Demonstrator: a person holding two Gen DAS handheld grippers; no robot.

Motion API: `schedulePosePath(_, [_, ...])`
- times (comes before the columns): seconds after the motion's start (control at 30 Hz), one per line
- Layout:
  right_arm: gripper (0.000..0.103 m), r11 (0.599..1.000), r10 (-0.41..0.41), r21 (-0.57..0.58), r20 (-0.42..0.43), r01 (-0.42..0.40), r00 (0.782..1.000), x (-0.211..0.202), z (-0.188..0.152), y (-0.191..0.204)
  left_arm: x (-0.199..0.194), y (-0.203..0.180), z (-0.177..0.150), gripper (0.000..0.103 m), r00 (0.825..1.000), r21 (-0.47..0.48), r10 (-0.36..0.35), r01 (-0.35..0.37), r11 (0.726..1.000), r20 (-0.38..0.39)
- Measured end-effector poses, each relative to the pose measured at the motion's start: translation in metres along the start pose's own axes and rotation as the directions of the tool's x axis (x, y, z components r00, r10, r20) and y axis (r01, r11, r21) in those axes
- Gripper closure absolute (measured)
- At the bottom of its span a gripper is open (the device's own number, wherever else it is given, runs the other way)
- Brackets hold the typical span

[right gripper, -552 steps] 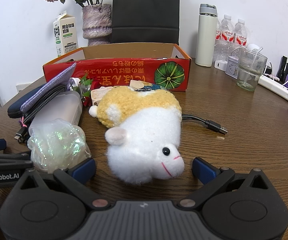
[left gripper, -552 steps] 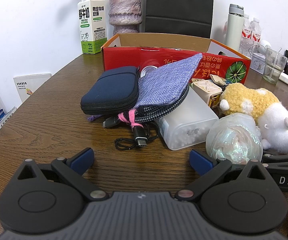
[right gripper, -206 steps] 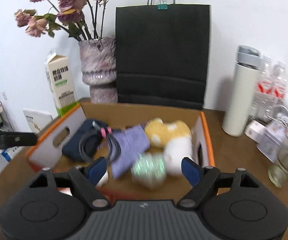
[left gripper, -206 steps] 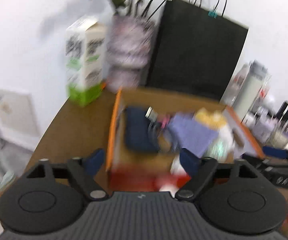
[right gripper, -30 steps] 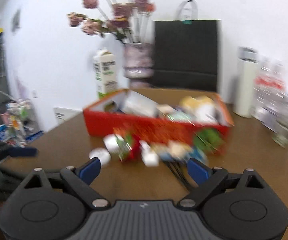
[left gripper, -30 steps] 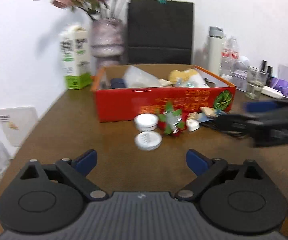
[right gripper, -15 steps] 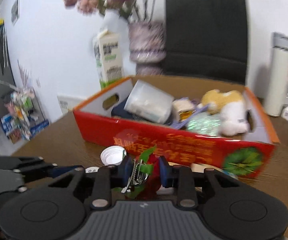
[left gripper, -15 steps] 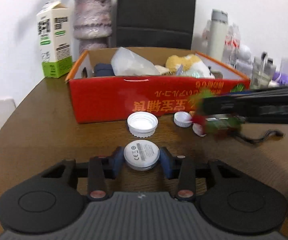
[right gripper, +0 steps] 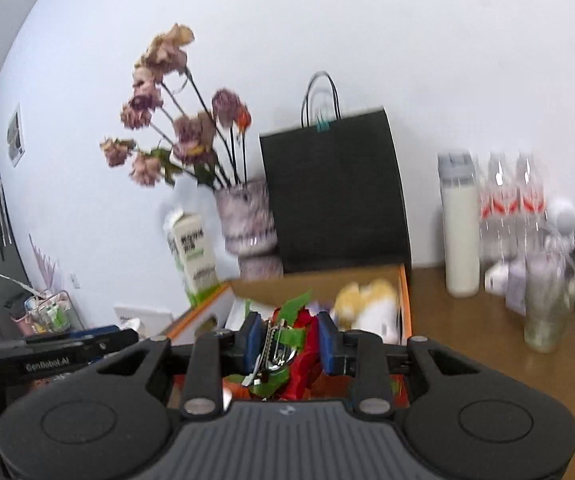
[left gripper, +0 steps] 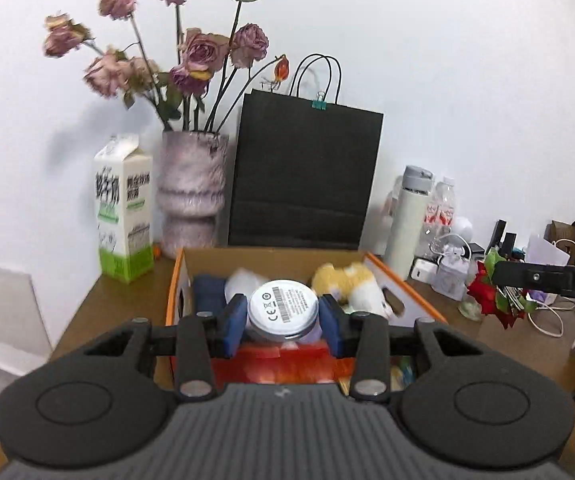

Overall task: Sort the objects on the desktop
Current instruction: 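Box a white round tin with left tool while right tool boxes the red flower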

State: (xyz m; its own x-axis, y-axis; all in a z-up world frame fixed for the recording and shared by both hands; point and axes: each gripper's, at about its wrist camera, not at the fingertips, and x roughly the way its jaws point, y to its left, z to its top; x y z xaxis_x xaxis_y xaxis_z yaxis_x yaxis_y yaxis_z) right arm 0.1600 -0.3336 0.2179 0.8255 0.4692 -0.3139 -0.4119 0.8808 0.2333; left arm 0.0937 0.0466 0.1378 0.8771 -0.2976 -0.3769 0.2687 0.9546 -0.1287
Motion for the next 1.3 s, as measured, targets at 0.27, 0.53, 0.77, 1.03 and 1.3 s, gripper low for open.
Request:
schedulePosePath(0.27, [0.075, 0.998, -0.013, 0.059, -0.203, 0.026, 0.979, 0.125, 0.034, -0.001, 0.12, 0.042, 0.033, 0.063, 0.933, -0.02, 0.117, -0.132, 0.991, -0.341])
schedulePosePath(0.53, [0.068, 0.997, 0.0, 0.071, -0.456, 0.037, 0.89, 0.225, 0.007, 0.017, 0.171, 0.052, 0.004, 0.048, 0.808, -0.069, 0.141, -0.219, 0.973, -0.572])
schedulePosePath(0.77, [0.045, 0.991, -0.081, 0.053, -0.498, 0.123, 0.863, 0.208, 0.006, 0.002, 0.141, 0.043, 0.019, 0.029, 0.826, -0.048, 0.163, -0.223, 0.974, -0.54])
schedulePosePath(1.03, [0.044, 0.969, -0.235, -0.038, -0.462, 0.245, 0.856, 0.149, 0.029, -0.028, 0.118, 0.033, 0.024, 0.021, 0.831, -0.066, 0.182, -0.253, 0.965, -0.526])
schedulePosePath(1.3, [0.03, 0.973, -0.23, -0.061, -0.319, 0.223, 0.919, 0.079, 0.003, -0.019, 0.045, 0.016, -0.005, 0.013, 0.922, -0.073, 0.231, -0.266, 0.961, -0.312])
